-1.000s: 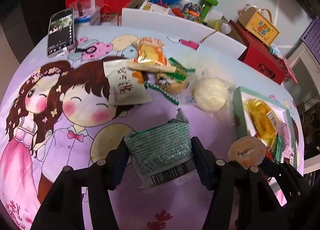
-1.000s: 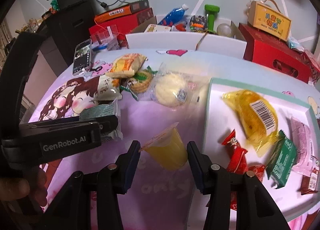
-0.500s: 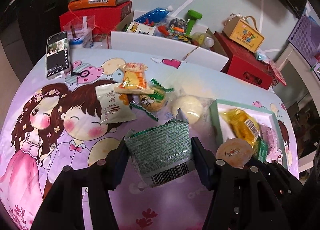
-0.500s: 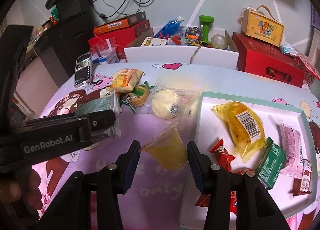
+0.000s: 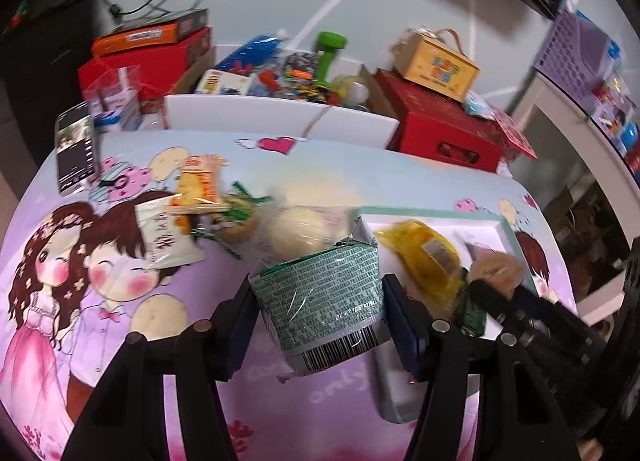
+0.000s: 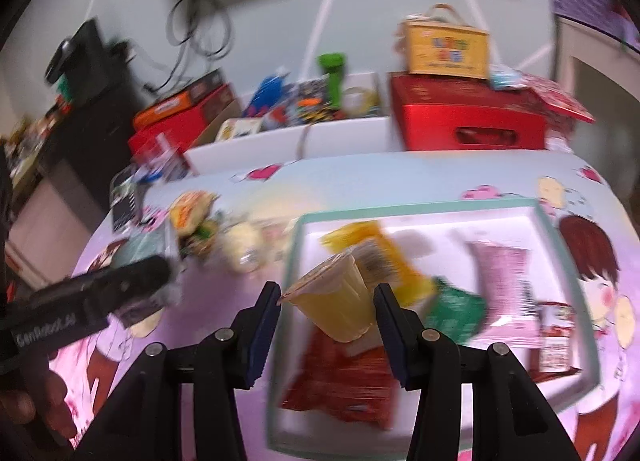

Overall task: Organize snacks
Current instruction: 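Lower the pale green packet with the left tool while the right tool lowers the jelly cup into the tray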

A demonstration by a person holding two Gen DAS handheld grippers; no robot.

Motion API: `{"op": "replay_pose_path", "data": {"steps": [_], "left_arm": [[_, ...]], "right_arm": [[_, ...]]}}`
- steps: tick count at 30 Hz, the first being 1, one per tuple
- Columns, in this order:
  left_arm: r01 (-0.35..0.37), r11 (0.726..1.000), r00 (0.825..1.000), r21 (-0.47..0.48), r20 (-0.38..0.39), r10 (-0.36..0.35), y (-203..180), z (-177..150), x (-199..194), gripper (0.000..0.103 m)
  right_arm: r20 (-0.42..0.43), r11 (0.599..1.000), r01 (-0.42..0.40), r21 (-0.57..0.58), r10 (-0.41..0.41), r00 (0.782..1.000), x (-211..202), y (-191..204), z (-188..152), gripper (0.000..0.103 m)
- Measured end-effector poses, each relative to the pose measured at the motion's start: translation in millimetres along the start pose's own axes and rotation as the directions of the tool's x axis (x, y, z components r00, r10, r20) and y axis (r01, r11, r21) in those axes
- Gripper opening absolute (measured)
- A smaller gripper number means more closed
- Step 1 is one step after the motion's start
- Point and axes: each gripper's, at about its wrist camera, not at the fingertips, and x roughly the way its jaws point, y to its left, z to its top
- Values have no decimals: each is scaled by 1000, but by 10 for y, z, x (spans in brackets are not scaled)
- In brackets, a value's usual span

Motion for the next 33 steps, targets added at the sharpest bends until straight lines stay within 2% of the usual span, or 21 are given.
{"op": "replay_pose_path", "data": {"steps": [9, 15, 20, 29, 33], "left_arm": [[60, 990, 998, 126, -29, -57, -561, -67, 186, 62], [87, 971, 996, 221, -42, -80, -948, -110, 312, 62], [94, 958, 994, 270, -79, -75, -1147, -224, 463, 62], [79, 939, 997, 335, -52, -65, -1353, -218, 580, 62], [90, 934, 995, 347, -70, -70, -1379, -233, 644, 62]], "right_arm": [[23, 976, 115, 184, -121, 992, -268, -835, -2, 51], [3, 956, 159, 245, -165, 986, -341, -1145, -57, 51], [-30, 944, 167, 283, -165, 986, -252, -1257, -98, 51], [-66, 947, 150, 285, -137, 988, -159, -1234, -140, 51], [-80, 947, 156, 280, -139, 987, -119, -1219, -136, 51]]}}
